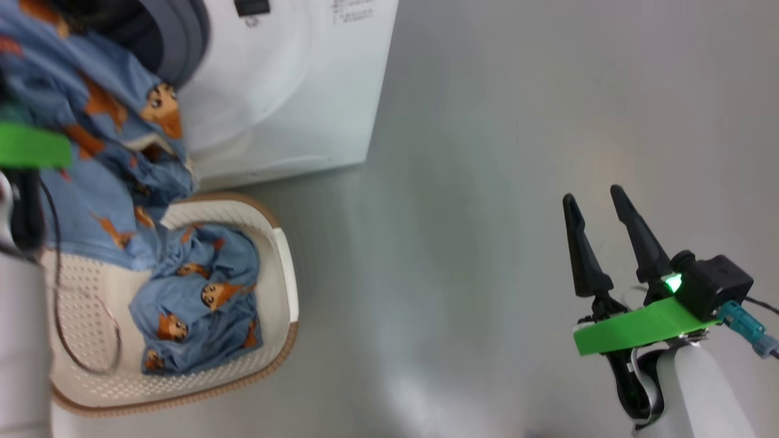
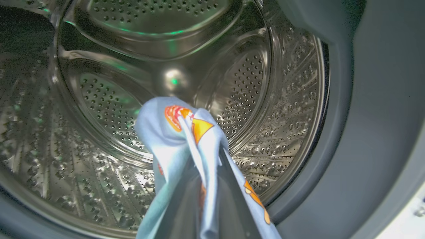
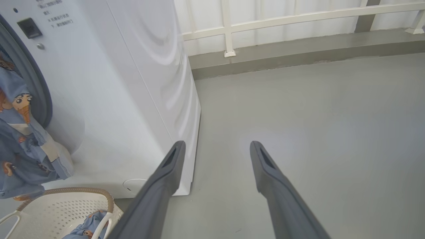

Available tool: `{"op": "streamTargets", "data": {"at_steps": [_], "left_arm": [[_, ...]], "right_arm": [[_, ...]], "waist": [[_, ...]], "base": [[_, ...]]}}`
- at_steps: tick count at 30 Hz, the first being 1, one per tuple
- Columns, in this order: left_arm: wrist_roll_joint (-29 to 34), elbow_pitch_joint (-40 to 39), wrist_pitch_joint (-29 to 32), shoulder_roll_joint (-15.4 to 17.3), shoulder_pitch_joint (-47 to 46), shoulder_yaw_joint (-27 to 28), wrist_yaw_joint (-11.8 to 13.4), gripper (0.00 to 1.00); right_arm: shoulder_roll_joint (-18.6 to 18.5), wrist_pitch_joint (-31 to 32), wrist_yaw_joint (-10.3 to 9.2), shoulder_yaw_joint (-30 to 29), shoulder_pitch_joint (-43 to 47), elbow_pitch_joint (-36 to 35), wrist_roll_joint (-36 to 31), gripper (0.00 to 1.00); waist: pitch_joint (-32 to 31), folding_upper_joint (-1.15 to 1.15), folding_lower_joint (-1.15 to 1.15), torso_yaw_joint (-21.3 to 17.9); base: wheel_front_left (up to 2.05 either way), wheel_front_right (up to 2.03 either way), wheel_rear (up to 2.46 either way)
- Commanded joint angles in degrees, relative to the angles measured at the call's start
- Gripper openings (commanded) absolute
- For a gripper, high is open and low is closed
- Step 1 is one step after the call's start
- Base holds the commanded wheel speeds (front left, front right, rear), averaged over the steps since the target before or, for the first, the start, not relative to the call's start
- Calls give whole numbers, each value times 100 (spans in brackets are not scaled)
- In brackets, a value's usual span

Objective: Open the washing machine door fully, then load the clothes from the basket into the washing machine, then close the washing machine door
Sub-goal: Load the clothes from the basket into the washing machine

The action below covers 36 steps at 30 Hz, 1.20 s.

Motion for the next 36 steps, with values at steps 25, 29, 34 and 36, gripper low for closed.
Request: {"op": "streamTargets", "data": {"at_steps": [25,29,34,36], "left_arm": [[-1951,1220,3944,1736,-3582,-1227,-15,0],[-1934,1096,3601,1824,-3770,-1135,-5,0],[-1814,868,2710,1877,-3929,-1234,-13,0],[-1755,680,2223,1951,-4026,-1384,-15,0]], "right_arm": [[-8,-27,9,557,-651,-130,710,100],[-8,-27,9,574,-746,-131,780,100],[-8,-27,9,637,-833,-130,851,100],[-8,-27,9,658,-864,-132,888,100]], "waist": [[2022,0,0,-422],[2215,0,0,-452],[2340,0,0,-486],[2368,0,0,-492]], "base": [[0,0,0],[0,0,0],[0,0,0],[0,0,0]]}}
